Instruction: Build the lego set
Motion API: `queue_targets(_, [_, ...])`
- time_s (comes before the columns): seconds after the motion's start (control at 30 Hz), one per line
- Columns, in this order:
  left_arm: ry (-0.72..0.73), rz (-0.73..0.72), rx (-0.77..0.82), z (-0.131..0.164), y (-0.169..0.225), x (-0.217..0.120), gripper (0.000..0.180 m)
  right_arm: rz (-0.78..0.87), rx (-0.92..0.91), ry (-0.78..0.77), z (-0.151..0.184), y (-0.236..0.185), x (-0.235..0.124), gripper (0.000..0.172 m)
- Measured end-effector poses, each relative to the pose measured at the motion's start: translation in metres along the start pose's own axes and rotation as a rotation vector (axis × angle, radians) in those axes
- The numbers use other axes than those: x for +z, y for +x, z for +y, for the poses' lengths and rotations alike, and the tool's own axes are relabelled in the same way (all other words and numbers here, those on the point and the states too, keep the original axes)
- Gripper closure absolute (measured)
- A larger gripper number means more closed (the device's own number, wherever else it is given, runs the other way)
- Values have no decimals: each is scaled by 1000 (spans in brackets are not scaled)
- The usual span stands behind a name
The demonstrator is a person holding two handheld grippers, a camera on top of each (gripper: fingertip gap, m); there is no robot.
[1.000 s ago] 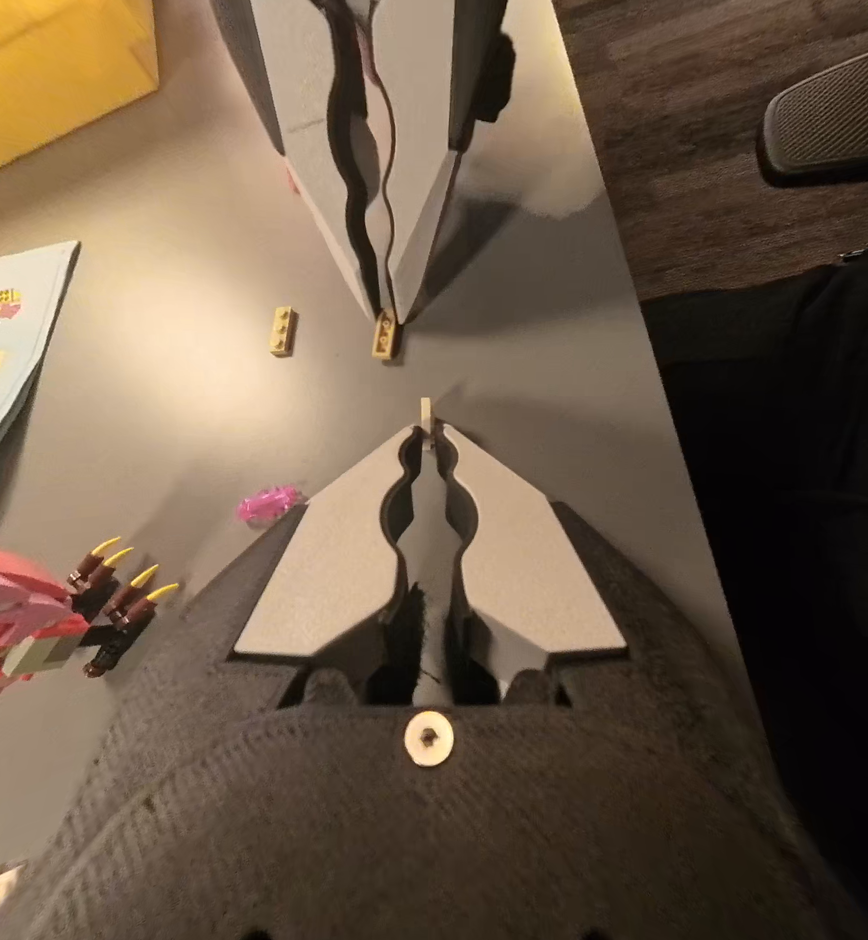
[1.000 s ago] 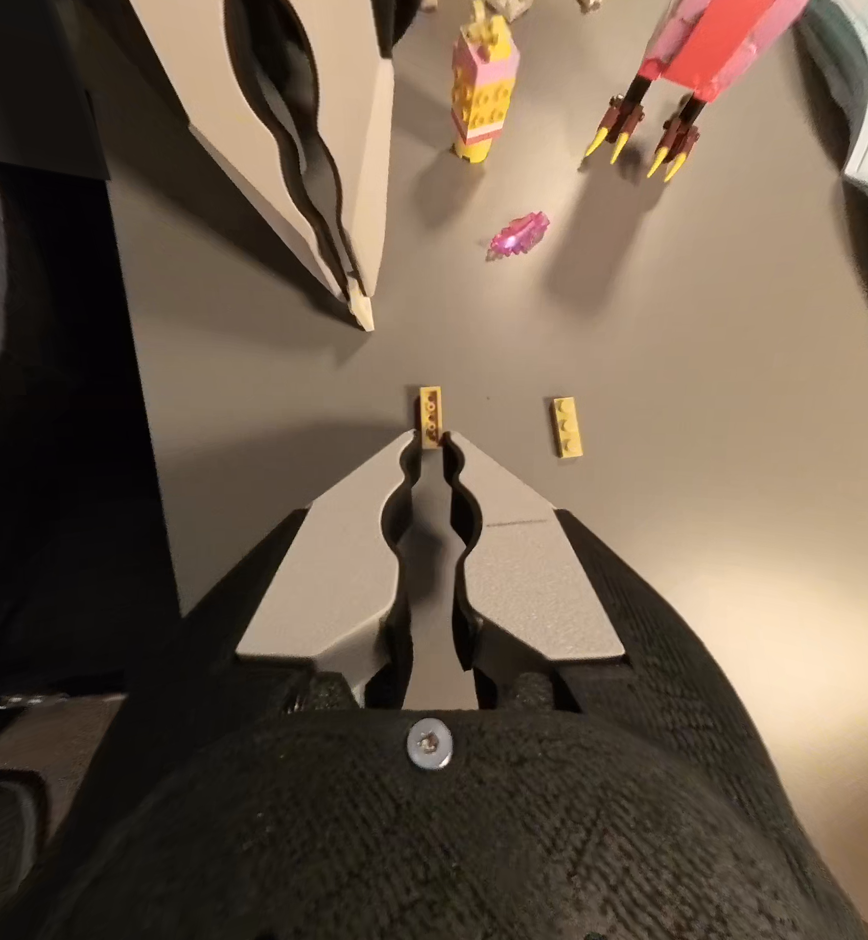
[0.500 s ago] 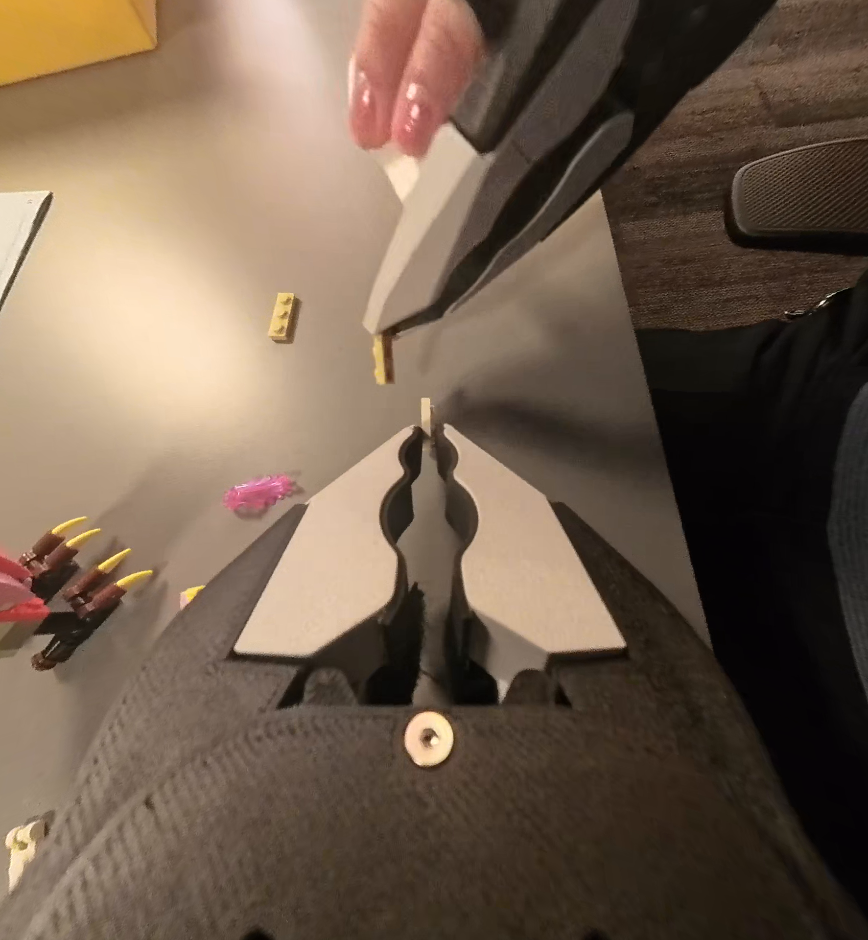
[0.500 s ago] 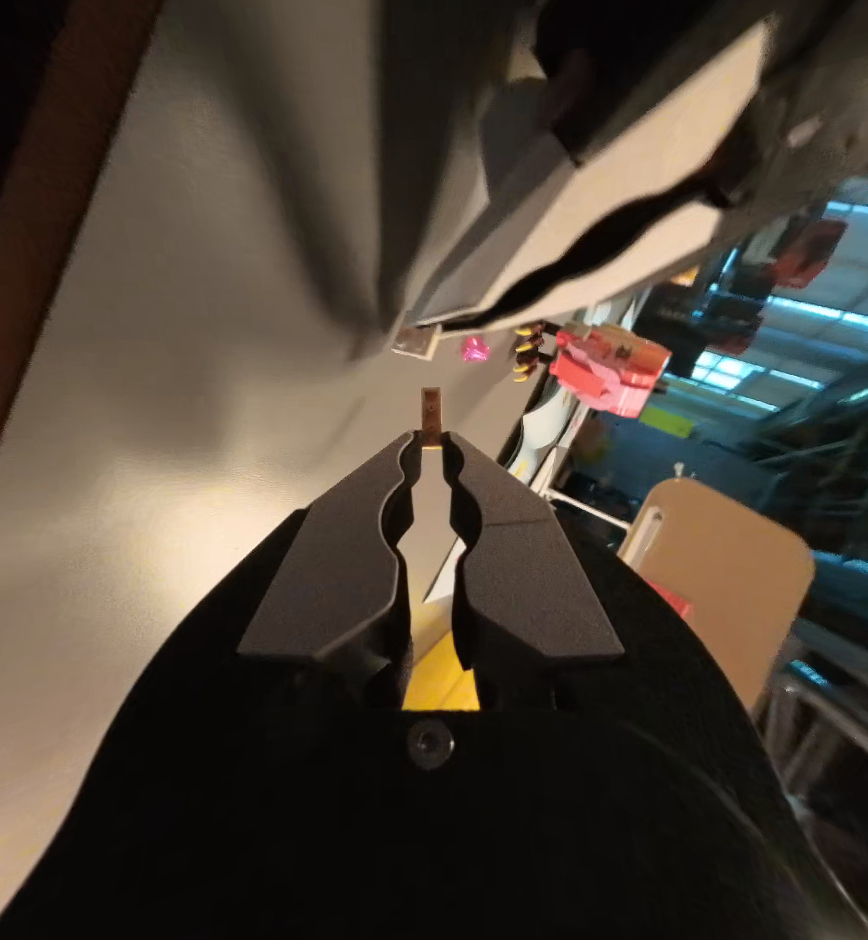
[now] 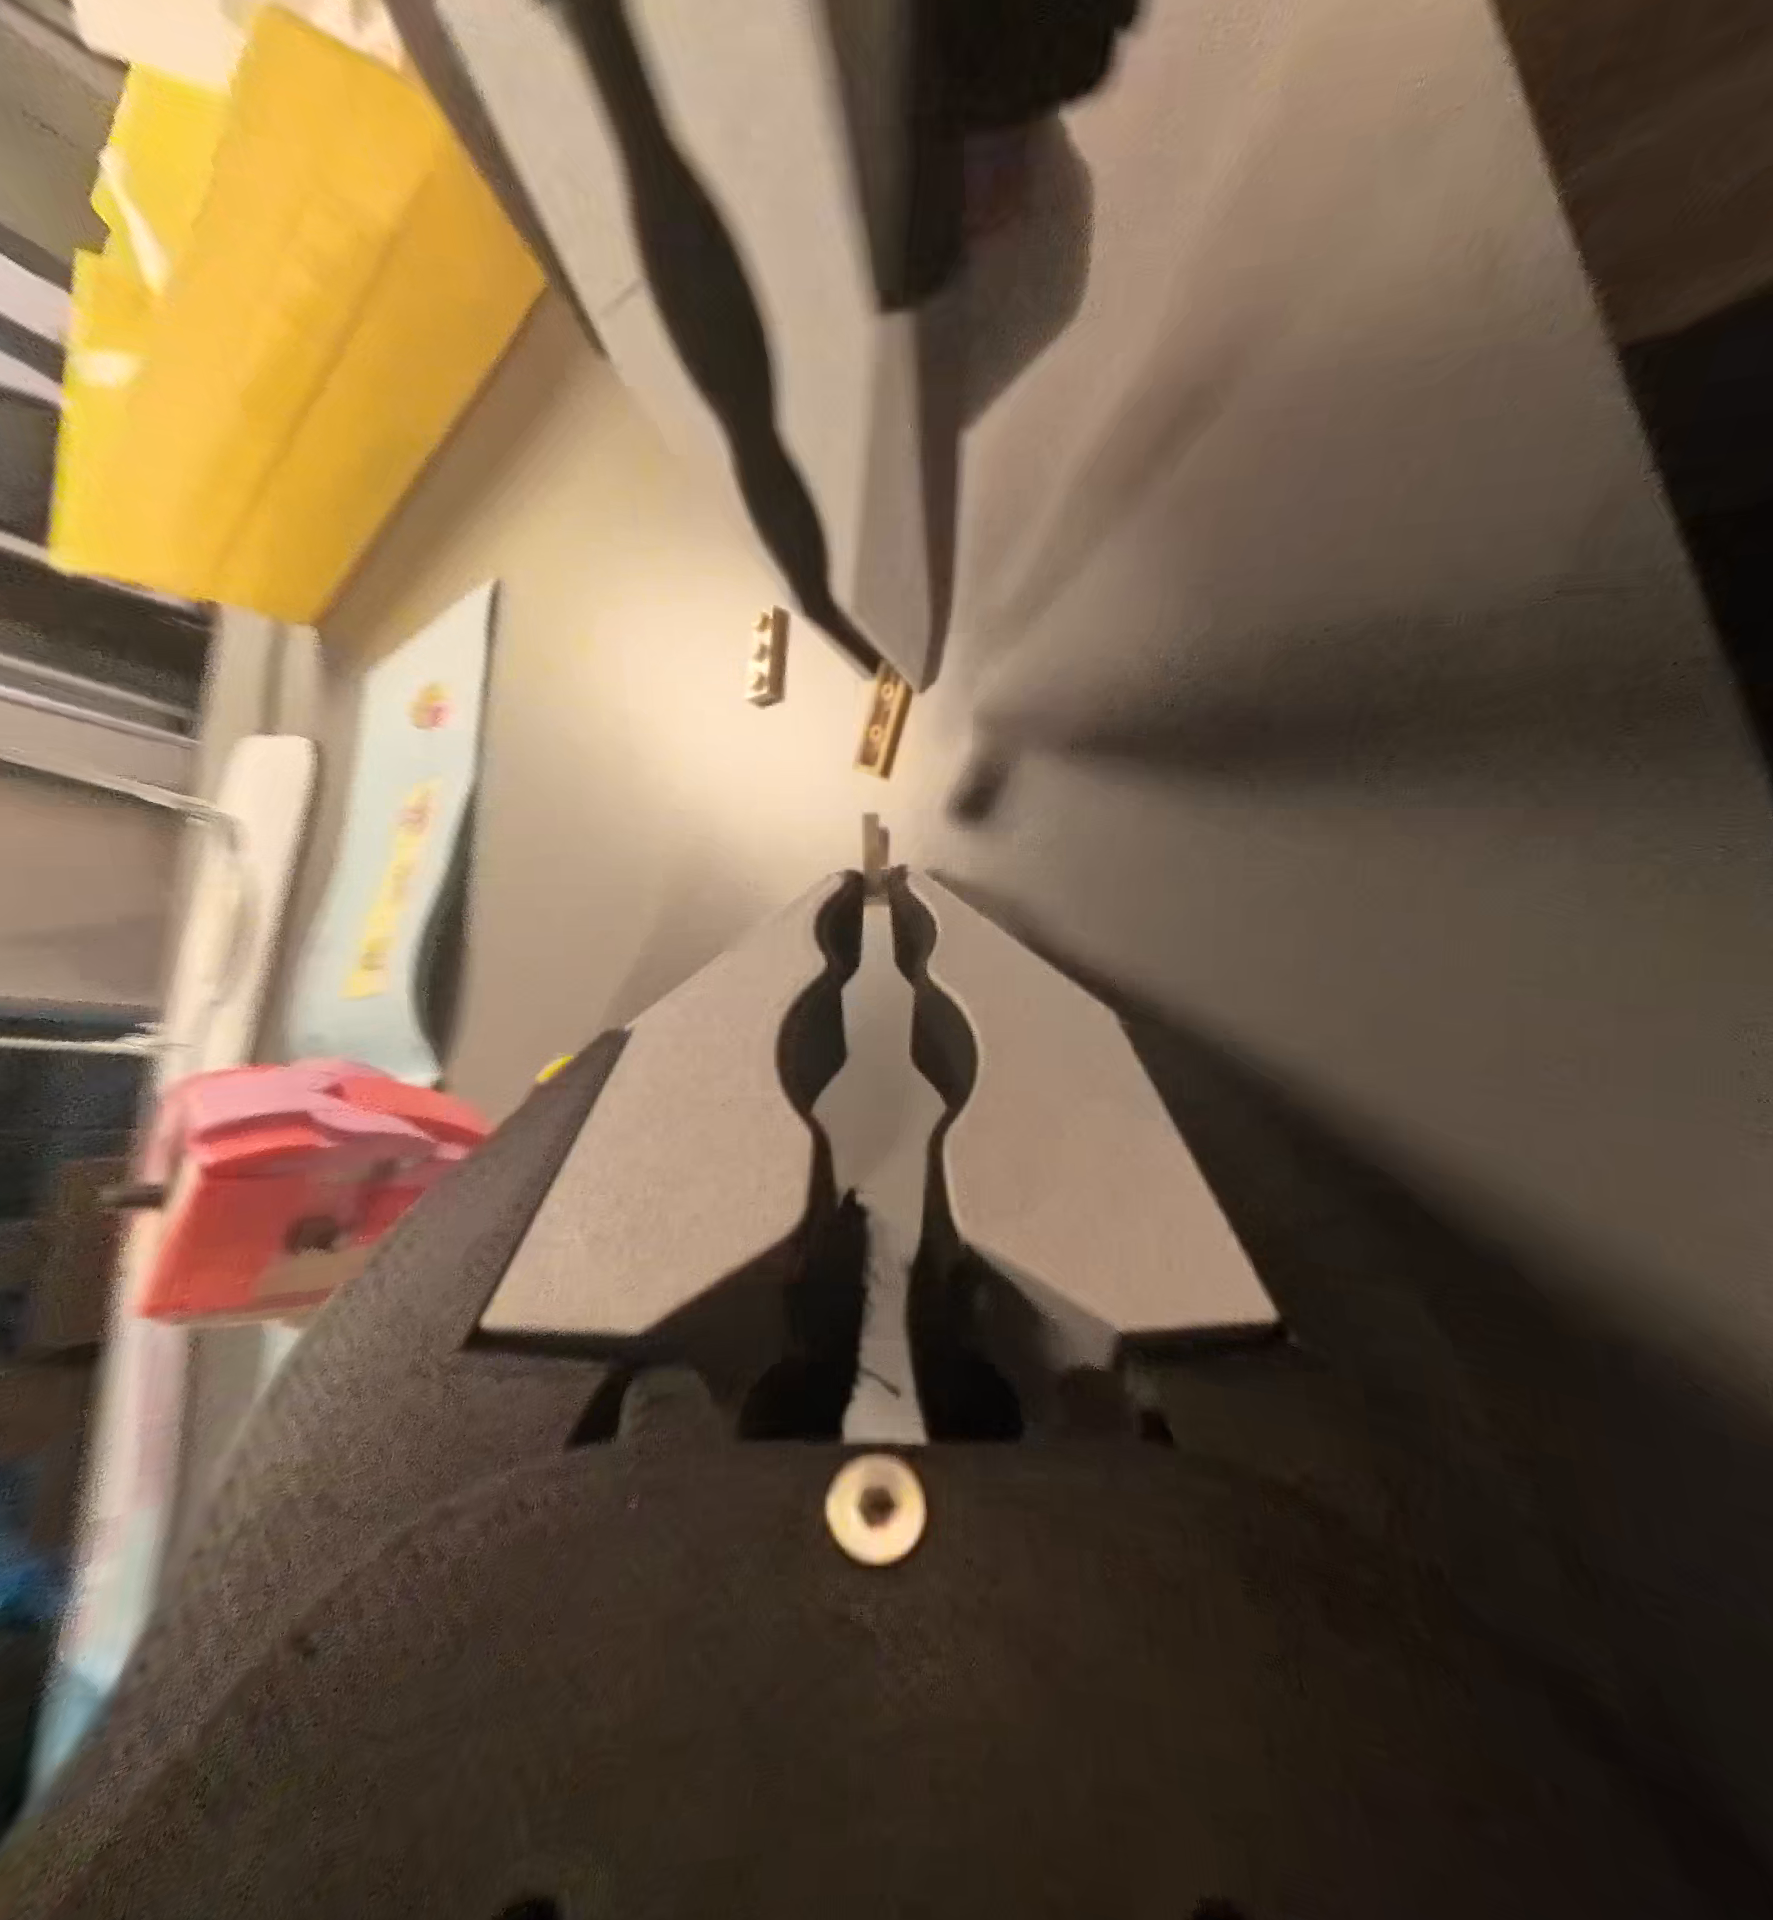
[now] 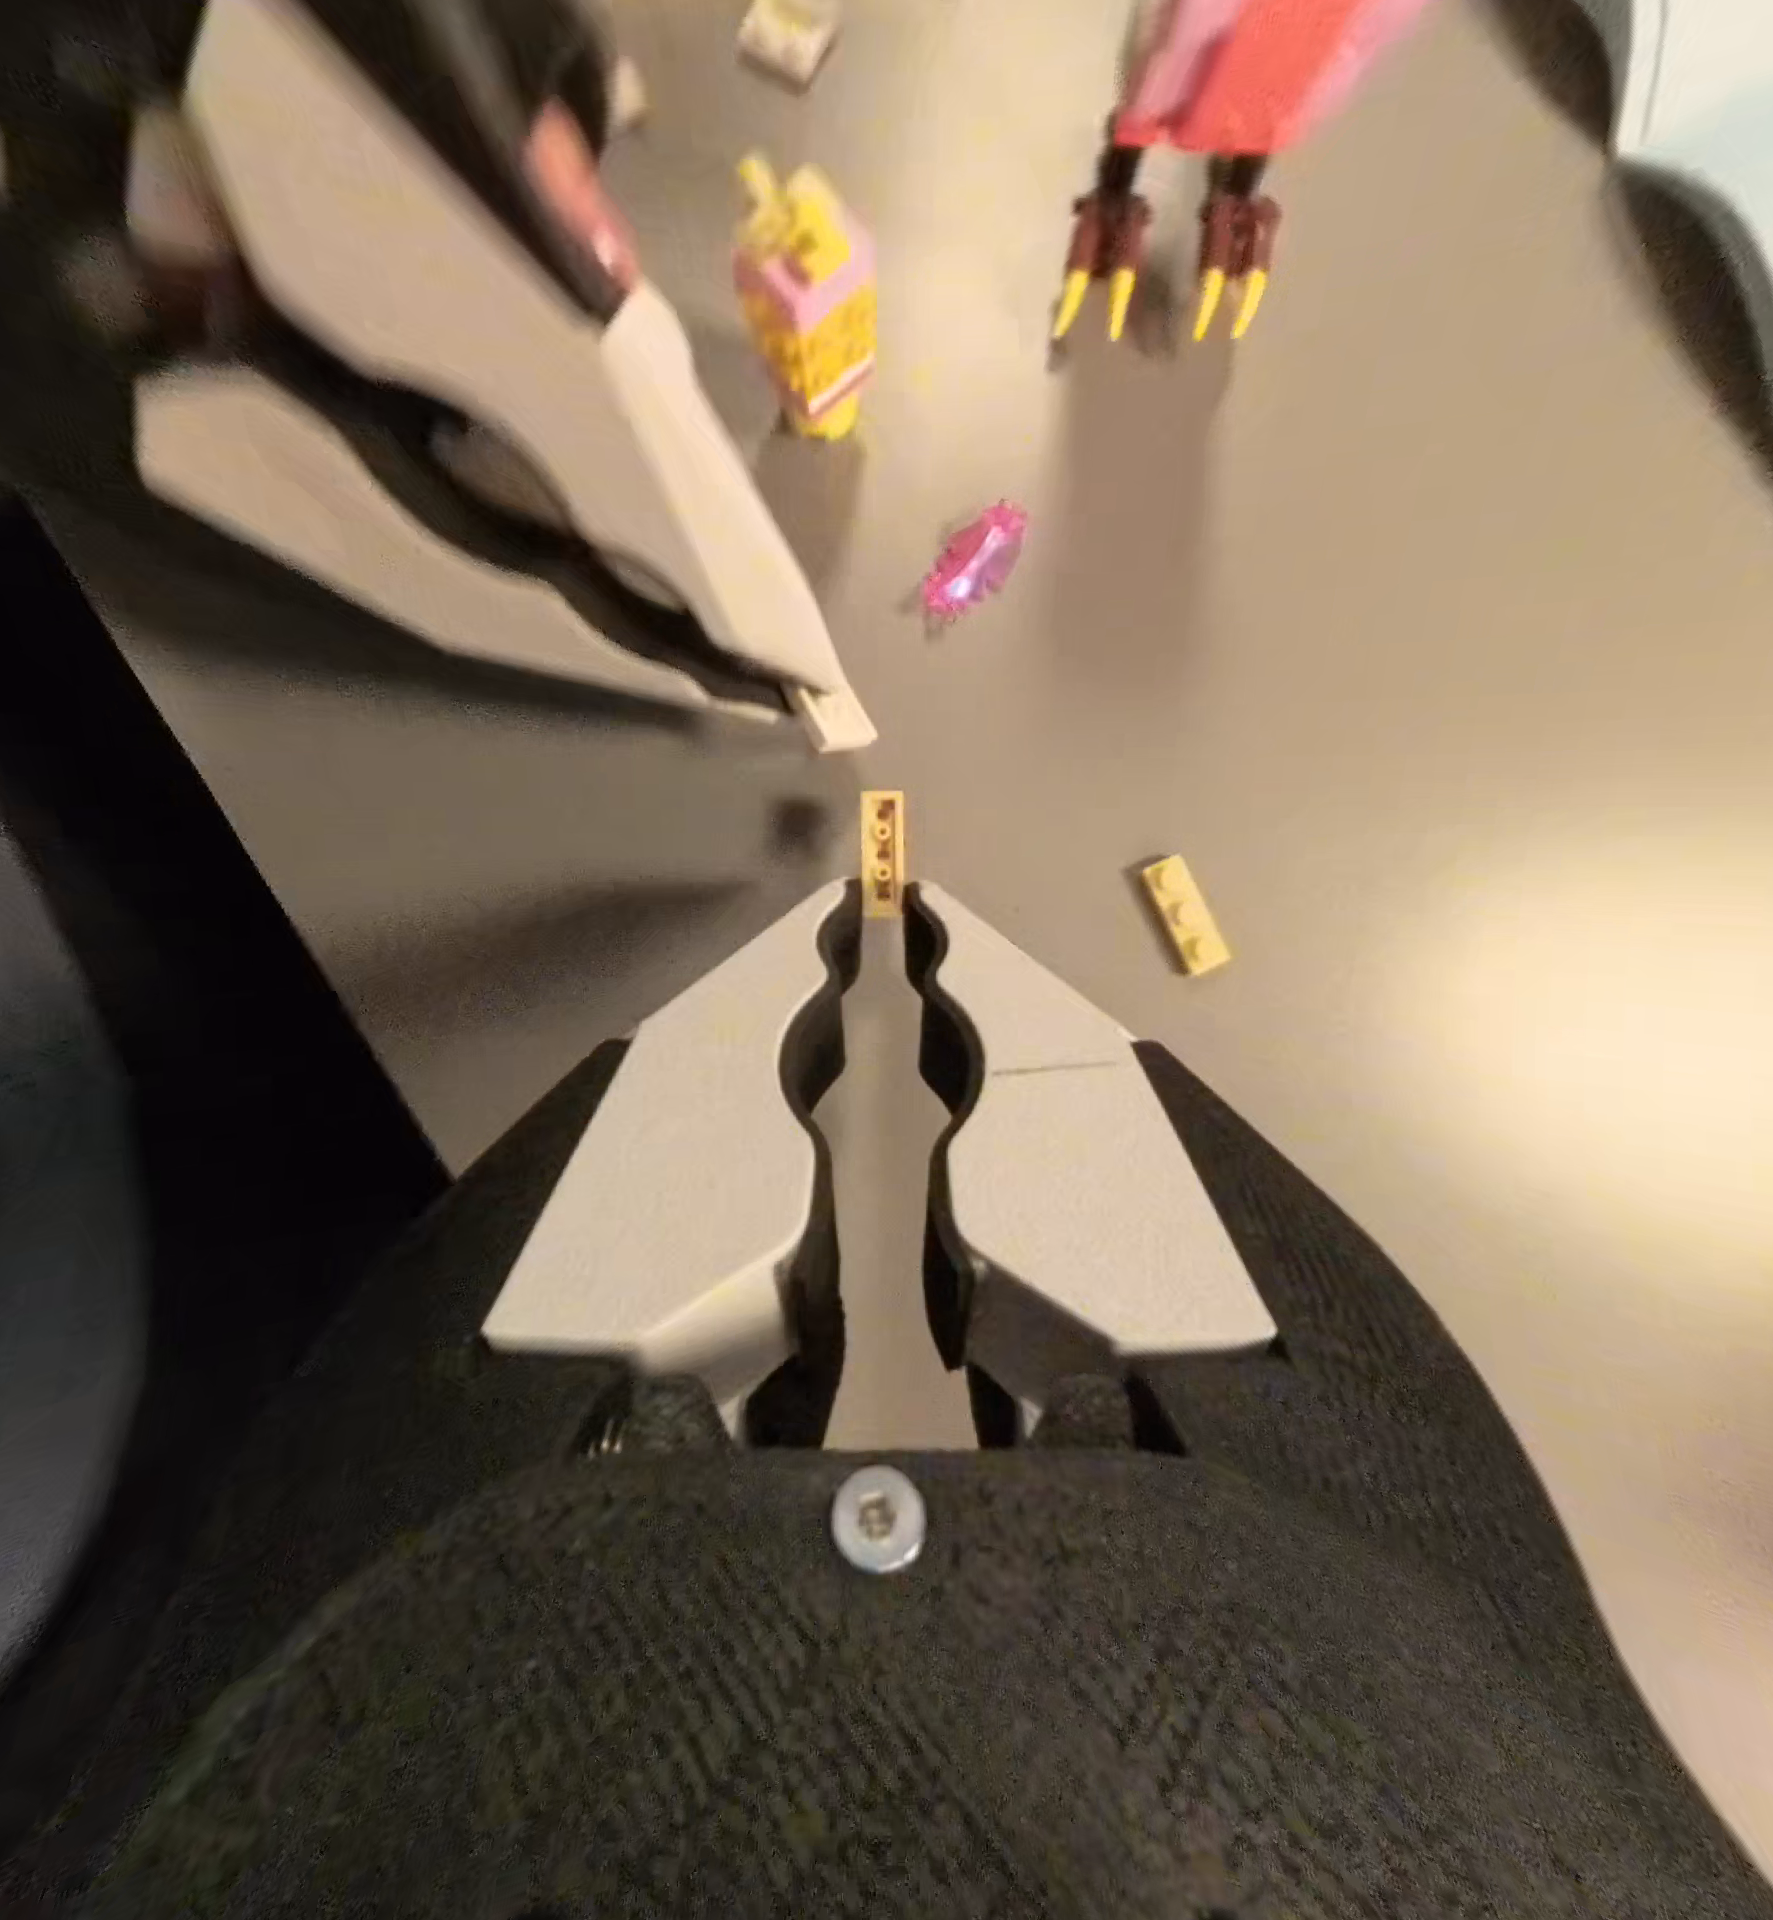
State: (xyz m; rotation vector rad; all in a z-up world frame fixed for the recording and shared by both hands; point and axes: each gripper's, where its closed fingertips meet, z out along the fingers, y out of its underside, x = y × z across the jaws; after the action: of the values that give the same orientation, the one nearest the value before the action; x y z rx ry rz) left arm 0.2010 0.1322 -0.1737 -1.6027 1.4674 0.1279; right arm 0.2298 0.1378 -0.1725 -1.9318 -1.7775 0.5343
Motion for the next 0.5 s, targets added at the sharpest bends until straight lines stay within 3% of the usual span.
queue_targets(0.23, [-159,-224,407,6,-1,7,177,-138,455,125,-15,-6,0,166])
queue_targets(0.5, [-252,-321,490,6,-3,8,177,-154,696,146,-18,-1,8,166])
